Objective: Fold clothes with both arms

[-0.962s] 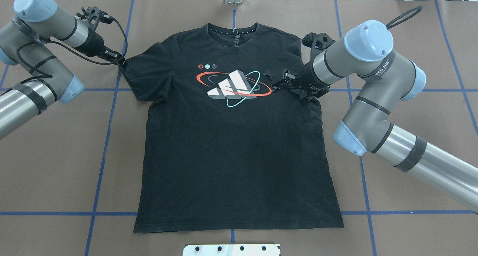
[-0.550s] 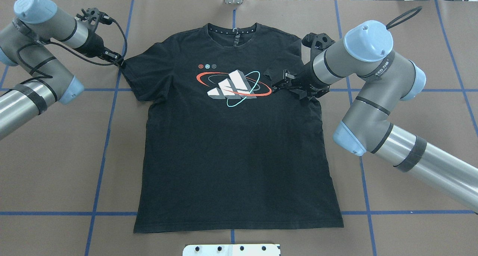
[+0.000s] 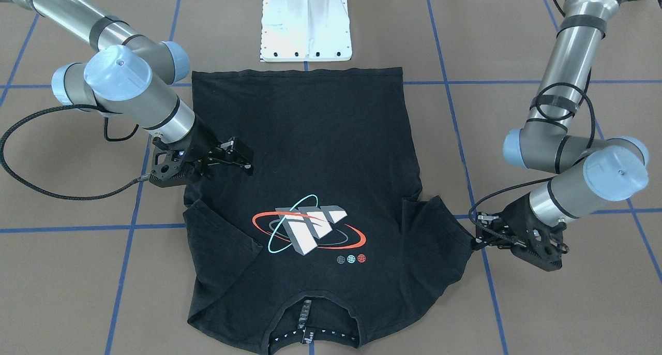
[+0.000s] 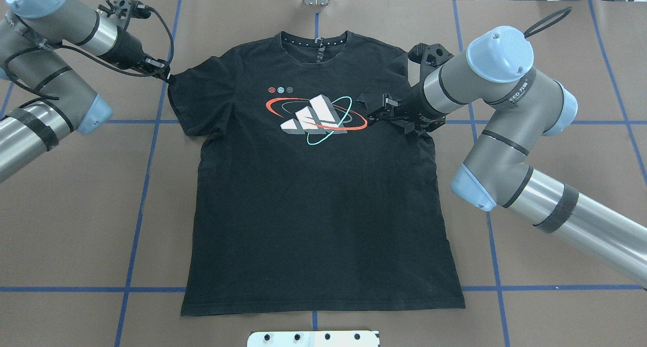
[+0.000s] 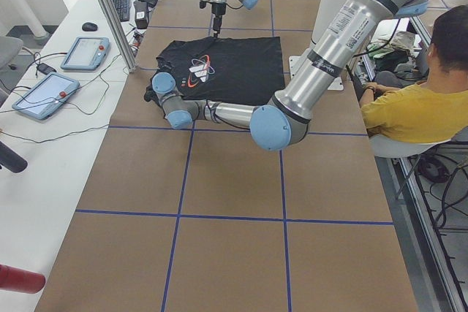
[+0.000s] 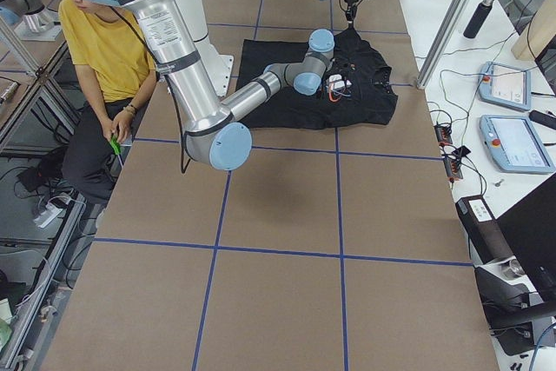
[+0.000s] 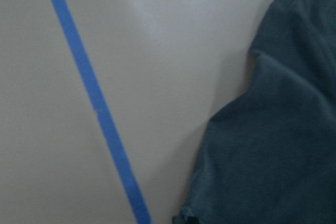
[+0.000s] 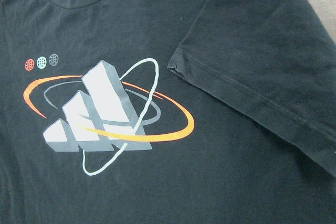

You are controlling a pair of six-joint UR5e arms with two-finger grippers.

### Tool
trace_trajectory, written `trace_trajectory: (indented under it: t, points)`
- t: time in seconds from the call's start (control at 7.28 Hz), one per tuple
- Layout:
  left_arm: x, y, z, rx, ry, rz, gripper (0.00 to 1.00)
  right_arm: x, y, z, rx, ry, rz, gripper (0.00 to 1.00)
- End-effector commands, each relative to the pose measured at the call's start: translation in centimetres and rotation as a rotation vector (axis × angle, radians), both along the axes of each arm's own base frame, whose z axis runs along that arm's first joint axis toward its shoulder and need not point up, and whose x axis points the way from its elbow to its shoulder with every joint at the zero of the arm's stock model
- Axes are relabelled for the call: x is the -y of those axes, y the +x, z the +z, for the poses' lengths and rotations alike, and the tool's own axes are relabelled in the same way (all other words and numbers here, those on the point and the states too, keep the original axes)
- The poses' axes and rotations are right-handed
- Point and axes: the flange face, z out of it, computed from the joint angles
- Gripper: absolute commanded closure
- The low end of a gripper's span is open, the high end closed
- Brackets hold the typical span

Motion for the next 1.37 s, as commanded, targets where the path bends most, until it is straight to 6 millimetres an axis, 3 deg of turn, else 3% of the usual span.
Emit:
trace_trajectory:
  t: [0.0,0.14,0.27,0.55,0.82,0.96,1.1,1.24]
  points:
    - [-1.4,3.7,-7.3,-0.096,-0.132,-0.014,1.00,-0.2,0.1,0.0,0.002,-0.001,-0.003,0.00]
    - [-1.6,7.2,-10.6,-0.109,-0.153,-0.034,1.00,-0.1,0.1,0.3,-0.001,-0.004,-0.003,0.00]
    - [-1.1,9.8,-12.5,-0.096,-0.130,-0.082,1.00,-0.2,0.0,0.4,-0.003,-0.004,-0.006,0.00]
    - [1.3,12.1,-12.8,-0.054,-0.118,-0.163,1.00,-0.2,0.0,0.5,-0.004,-0.005,-0.006,0.00]
    - [1.3,12.8,-12.7,-0.045,-0.110,-0.181,1.00,-0.2,0.1,0.7,-0.006,-0.006,-0.004,0.00]
    - [1.0,13.2,-13.0,-0.050,-0.105,-0.175,0.23,-0.2,0.1,0.9,-0.008,-0.007,-0.003,0.00]
    - [0.7,13.3,-13.5,-0.058,-0.099,-0.172,0.02,-0.1,0.2,0.9,-0.010,-0.006,0.006,0.00]
    - [0.3,13.0,-14.8,-0.081,-0.099,-0.172,0.01,-0.4,0.5,0.8,-0.004,-0.034,0.024,0.00]
